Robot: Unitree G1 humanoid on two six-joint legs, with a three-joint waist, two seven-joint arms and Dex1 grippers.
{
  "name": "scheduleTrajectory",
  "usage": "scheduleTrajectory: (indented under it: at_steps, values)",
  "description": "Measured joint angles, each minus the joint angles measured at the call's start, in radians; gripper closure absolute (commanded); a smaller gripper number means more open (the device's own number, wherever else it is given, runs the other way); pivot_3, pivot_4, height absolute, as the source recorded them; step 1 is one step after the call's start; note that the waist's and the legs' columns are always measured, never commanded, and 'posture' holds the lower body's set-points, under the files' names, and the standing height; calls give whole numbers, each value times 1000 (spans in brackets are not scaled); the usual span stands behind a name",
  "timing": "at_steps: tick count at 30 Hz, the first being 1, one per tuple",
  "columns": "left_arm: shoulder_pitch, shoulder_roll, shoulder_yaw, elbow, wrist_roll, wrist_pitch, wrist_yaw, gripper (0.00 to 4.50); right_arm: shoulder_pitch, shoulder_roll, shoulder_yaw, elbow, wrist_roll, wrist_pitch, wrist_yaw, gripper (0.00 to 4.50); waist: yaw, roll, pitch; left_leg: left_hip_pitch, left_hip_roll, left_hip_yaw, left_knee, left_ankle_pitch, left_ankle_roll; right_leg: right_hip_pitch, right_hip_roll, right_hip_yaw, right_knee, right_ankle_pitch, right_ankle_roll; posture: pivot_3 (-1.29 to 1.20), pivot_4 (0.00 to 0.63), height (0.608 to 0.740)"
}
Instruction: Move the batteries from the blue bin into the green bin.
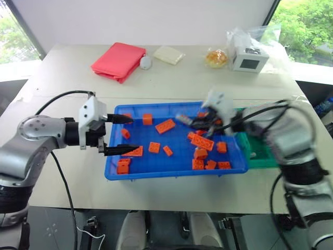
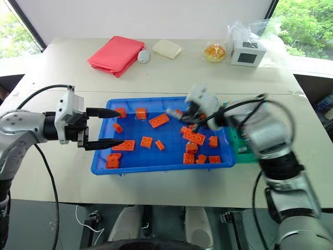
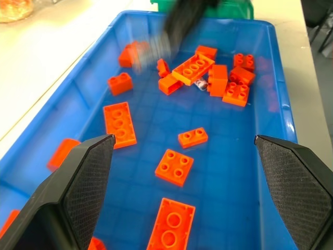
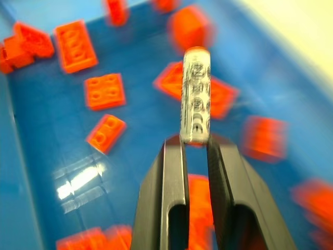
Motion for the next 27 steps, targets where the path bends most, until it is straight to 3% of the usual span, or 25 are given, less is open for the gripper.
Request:
scheduleTrajectory:
  at_steps: [2,5,9,13,16,21,27]
  values:
    - [-17,-14,-23,20,10,-4,-6,0,23,-100,-92,-16,37,41,17,4468,-1,0,0,0,0,0,0,0,0,0,0,0,0,0,0,0,150,734]
    - [-59,-36,-49,54,22,-24,-24,0,174,-256,-213,-24,57,53,56,4468,10,-1,0,0,0,0,0,0,1,0,0,0,-1,-1,-2,0,150,734]
    - [-120,-69,-85,108,46,-50,-52,0,397,-313,-346,-30,57,41,59,4468,9,-1,0,1,0,1,0,-1,1,0,1,1,-1,0,-1,0,150,734]
    - [-151,-85,-115,153,68,-71,-81,0,508,-311,-375,-22,49,2,22,2557,-2,-1,0,1,0,1,0,0,1,0,1,2,0,0,0,0,150,734]
    - [-160,-92,-120,166,79,-81,-95,0,471,-312,-377,-5,50,-39,-8,1041,-12,-1,0,1,0,1,0,0,1,0,1,2,0,0,0,0,150,734]
    - [-179,-100,-120,173,85,-82,-106,0,237,-306,-274,22,82,-82,-10,1041,-17,-1,0,2,0,0,0,0,1,0,1,2,0,0,0,0,150,734]
    - [-172,-101,-118,144,87,-76,-98,0,4,-139,5,31,98,-62,-13,1041,-12,-1,0,0,0,0,0,-1,1,-1,1,2,0,0,0,0,150,734]
